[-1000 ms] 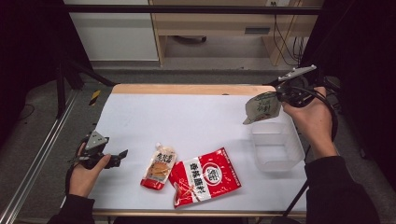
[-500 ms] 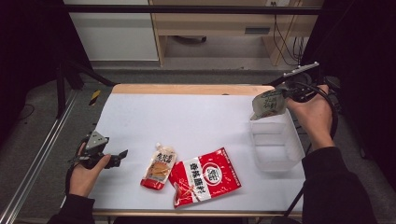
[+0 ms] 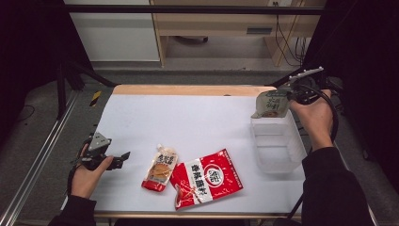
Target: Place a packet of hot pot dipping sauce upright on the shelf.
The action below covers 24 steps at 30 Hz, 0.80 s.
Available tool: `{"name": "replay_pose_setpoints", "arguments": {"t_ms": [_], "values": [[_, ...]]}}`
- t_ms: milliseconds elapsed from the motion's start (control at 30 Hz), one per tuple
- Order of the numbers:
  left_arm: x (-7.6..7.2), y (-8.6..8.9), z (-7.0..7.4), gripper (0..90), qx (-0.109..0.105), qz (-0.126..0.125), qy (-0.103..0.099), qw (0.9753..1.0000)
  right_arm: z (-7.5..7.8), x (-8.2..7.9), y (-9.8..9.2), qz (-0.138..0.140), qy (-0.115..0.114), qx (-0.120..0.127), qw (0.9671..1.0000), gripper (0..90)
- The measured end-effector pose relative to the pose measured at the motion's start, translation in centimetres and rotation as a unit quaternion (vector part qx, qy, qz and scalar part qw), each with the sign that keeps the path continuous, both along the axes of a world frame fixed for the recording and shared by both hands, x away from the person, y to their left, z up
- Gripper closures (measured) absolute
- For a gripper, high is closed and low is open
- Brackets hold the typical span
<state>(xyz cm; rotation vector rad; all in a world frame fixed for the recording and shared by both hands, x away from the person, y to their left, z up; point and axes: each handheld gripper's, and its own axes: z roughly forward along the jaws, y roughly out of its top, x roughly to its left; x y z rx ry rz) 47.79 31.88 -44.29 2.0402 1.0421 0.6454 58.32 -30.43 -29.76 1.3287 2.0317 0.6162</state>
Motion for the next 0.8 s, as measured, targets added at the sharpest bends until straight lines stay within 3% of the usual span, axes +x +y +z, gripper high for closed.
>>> {"name": "replay_pose_setpoints", "arguments": {"t_ms": [233,467,567,800], "values": [[-0.1,0.1,0.1,8.9,0.0,0.001,0.0,1.0,-0.8,-0.3,-0.8,-0.003,0.012,0.008,0.9999,90.0],[-0.1,0.1,0.1,8.9,0.001,0.0,0.001,1.0,-2.2,0.2,-0.3,0.002,0.031,0.017,0.9994,90.0],[0.0,0.2,0.0,8.9,-0.002,0.001,0.001,1.0,-2.8,0.5,0.0,-0.001,0.039,0.002,0.9993,90.0],[0.0,0.2,0.0,8.9,-0.002,0.0,0.002,1.0,-3.7,0.7,-0.3,-0.01,0.04,0.01,0.9991,90.0]]}}
